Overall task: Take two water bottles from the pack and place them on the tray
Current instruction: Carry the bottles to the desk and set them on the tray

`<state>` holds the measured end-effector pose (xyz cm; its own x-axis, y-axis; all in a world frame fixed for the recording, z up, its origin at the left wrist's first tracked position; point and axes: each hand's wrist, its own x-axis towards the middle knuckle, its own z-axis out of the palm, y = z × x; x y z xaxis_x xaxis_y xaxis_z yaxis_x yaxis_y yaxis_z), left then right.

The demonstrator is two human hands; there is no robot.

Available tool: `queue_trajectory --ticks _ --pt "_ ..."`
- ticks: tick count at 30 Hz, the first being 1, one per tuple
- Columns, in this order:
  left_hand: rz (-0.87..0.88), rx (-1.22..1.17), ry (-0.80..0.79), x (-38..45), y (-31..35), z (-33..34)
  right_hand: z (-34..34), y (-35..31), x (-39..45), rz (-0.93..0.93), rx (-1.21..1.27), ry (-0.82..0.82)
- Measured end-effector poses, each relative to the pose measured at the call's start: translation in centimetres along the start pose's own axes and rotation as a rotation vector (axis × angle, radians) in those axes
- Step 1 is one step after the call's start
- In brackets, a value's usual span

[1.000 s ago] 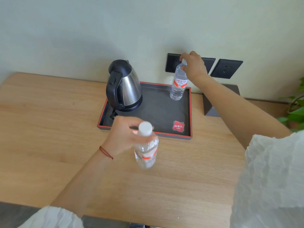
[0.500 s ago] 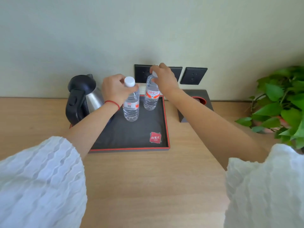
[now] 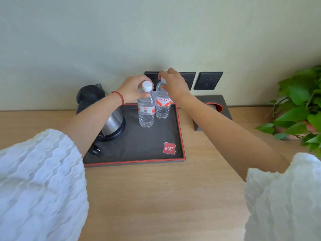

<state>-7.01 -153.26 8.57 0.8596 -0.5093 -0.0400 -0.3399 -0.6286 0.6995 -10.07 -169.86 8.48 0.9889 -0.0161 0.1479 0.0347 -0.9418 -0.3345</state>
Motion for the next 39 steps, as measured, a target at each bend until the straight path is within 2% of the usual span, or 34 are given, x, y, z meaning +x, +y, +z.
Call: queue_trajectory --ticks 6,10,14,26,39 --pt "-0.190 0.079 0.450 0.4 -0.9 2.0 0.0 0.4 -0.2 -0.005 0.012 0.001" --pt "-0.227 0.091 0.573 0.7 -0.8 2.8 0.1 0.5 -0.4 -0.010 0.033 0.020" --pt "-0.239 0.091 0.598 1.2 -0.2 3.6 0.1 0.5 -0.4 -0.019 0.036 0.015" --pt "-0.221 -0.160 0.740 1.6 0.0 4.3 0.2 0.7 -0.1 -0.046 0.015 0.008" --pt "-0.191 -0.015 0.600 2.4 0.5 3.9 0.1 0.7 0.6 -0.059 0.055 -0.009"
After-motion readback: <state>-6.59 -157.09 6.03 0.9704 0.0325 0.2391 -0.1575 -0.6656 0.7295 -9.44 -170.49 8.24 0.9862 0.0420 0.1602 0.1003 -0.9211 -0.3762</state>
